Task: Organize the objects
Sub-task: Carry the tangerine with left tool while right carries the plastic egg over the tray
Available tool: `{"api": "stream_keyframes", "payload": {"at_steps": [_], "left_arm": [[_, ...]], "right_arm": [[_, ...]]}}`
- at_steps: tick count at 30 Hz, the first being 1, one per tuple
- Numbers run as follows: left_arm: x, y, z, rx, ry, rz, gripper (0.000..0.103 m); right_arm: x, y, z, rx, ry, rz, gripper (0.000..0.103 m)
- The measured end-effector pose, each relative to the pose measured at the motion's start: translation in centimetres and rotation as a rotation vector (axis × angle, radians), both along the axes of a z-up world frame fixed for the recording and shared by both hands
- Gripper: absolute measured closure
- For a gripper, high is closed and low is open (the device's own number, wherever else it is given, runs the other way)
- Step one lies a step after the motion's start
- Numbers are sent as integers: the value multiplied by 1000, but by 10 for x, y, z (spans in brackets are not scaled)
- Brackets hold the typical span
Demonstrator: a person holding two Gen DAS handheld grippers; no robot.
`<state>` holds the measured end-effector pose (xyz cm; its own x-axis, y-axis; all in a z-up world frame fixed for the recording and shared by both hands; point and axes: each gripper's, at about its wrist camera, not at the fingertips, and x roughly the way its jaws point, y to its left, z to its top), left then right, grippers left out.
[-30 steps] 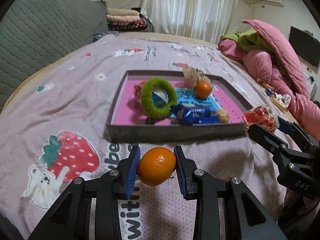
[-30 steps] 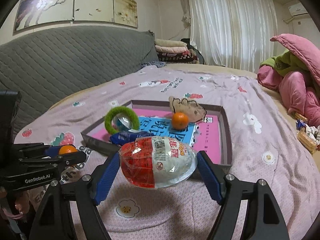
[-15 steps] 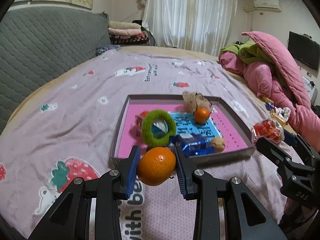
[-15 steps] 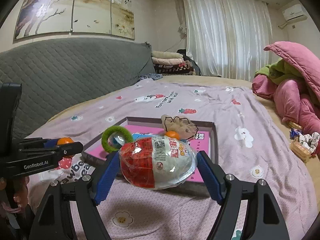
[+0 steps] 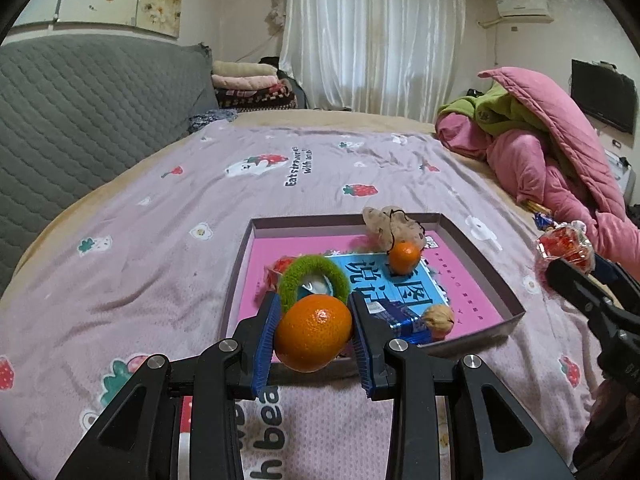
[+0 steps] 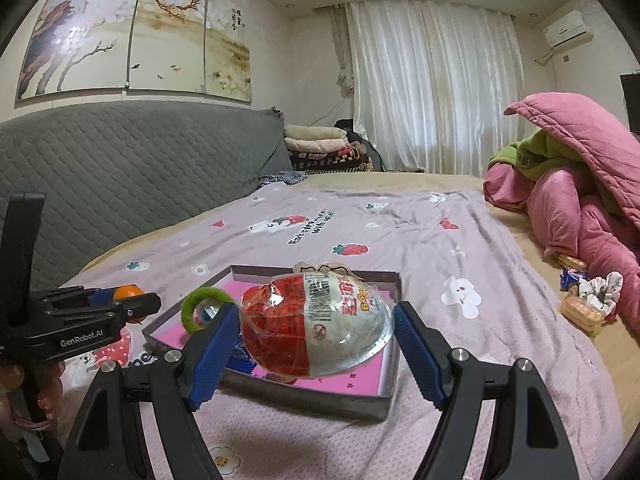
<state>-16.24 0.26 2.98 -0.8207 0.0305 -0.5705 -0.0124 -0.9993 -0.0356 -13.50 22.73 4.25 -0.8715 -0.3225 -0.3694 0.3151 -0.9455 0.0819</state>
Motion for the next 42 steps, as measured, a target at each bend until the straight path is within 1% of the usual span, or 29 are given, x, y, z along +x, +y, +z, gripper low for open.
{"api": "stream_keyframes", "payload": {"at_steps": [6,16,23,28,42], "left_arm": [[-12,-5,-4,-18,0,15,68],[-30,-17,-10,-12,-8,38,68],[-37,-24,-17,-16,-21,49,68],[-40,-27,-25,-15,-34,51,68],[-47,-26,-44,-6,-59,38,68]], "right_arm": [[-6,-1,4,12,8,-3,25],[-22,-9,2,33,-7,-1,25],[-35,-12,-4,53,-12,-14,25],[-44,-9,-8,51,-32,-16,25],[-48,-19,-28,77,-80,9,25]]}}
